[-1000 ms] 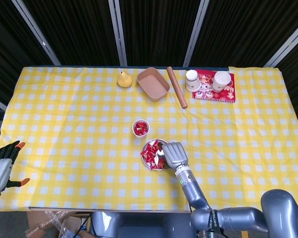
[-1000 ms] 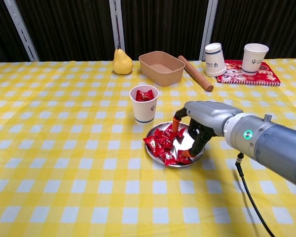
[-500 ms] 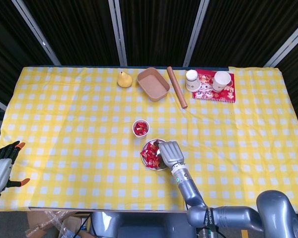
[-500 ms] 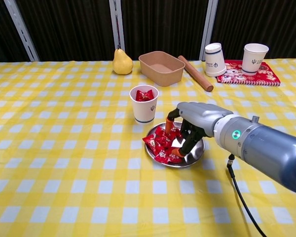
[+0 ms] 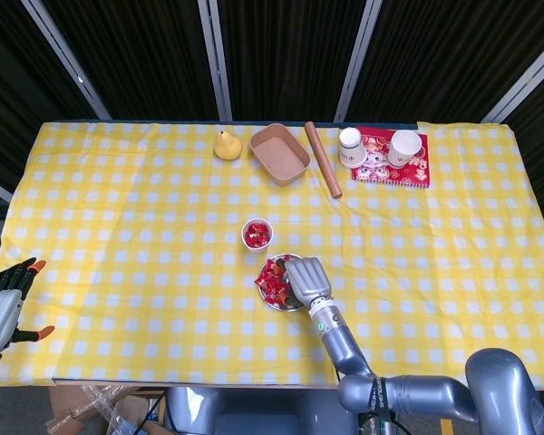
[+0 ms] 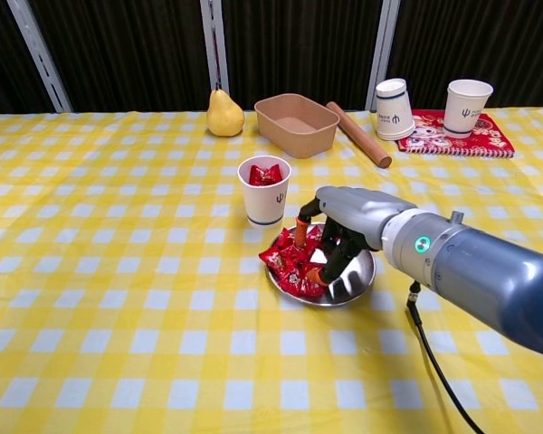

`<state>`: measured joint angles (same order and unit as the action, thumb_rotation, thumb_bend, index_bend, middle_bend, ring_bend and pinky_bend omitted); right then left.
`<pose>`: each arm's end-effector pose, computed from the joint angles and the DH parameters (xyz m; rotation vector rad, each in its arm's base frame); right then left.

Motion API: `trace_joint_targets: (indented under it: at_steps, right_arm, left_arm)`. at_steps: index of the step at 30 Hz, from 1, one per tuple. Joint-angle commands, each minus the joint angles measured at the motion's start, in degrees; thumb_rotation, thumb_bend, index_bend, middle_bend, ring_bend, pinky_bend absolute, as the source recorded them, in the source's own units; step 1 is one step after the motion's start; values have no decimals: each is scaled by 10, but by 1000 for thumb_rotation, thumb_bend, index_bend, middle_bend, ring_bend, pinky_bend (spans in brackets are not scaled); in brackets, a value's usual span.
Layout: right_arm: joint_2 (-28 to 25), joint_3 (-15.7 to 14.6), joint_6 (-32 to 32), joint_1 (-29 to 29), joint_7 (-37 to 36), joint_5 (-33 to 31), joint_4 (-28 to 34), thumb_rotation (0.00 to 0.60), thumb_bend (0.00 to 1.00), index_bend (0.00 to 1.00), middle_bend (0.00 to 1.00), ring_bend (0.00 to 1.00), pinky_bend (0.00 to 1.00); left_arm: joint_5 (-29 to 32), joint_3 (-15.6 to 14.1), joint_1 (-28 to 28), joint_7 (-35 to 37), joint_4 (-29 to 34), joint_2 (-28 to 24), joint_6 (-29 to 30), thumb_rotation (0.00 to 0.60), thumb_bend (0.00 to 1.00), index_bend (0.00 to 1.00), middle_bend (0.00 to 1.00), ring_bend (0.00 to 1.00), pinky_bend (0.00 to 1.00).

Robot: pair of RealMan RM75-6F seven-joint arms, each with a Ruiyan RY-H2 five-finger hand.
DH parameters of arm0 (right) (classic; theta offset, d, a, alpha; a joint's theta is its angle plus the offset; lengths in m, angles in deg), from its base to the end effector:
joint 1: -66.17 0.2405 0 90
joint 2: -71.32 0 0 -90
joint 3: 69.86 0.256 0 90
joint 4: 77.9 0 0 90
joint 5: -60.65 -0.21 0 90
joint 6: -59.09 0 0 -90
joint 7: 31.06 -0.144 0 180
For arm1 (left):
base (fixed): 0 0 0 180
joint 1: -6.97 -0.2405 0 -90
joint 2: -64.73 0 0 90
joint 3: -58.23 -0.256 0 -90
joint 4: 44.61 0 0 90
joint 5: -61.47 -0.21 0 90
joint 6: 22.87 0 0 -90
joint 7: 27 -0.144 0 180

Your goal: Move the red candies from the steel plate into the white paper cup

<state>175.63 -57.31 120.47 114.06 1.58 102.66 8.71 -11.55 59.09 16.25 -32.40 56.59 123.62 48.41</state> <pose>-0.0916 -0.3129 -0.0904 1.7872 -1.2340 0.8735 -0.3167 0.1878 0.1471 -1.4137 -1.1415 -0.6652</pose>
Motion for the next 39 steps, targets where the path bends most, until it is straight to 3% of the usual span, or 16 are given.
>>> trace_joint_targets:
  at_steps: [1, 13, 28, 34, 39]
  right_arm:
    - [-2, 4, 4, 1, 1, 6, 5, 600, 294, 391, 865, 911, 850]
    - [-15, -6, 19, -2, 38, -12, 60, 600, 294, 348, 866, 911, 850]
    - [4, -3, -3, 6, 44, -44, 13, 600, 295, 334, 866, 911, 850]
    - [10, -1, -17, 5, 27, -40, -3, 600, 318, 443, 866, 911, 850]
    - [11, 0, -19, 4, 17, -30, -6, 600, 429, 522, 865, 911, 850]
  left_arm:
    - [1, 0, 0, 0, 0, 0, 0, 600, 31, 0, 0, 0, 0]
    - [-2, -1, 0, 1, 1, -1, 0, 600, 31, 0, 0, 0, 0]
    - [0, 0, 0, 3, 1, -1, -2, 600, 46, 0, 0, 0, 0]
    - [3, 0, 1, 3, 1, -1, -3, 600, 47, 0, 0, 0, 0]
    - [4, 1, 1, 3, 1, -1, -4, 600, 47, 0, 0, 0, 0]
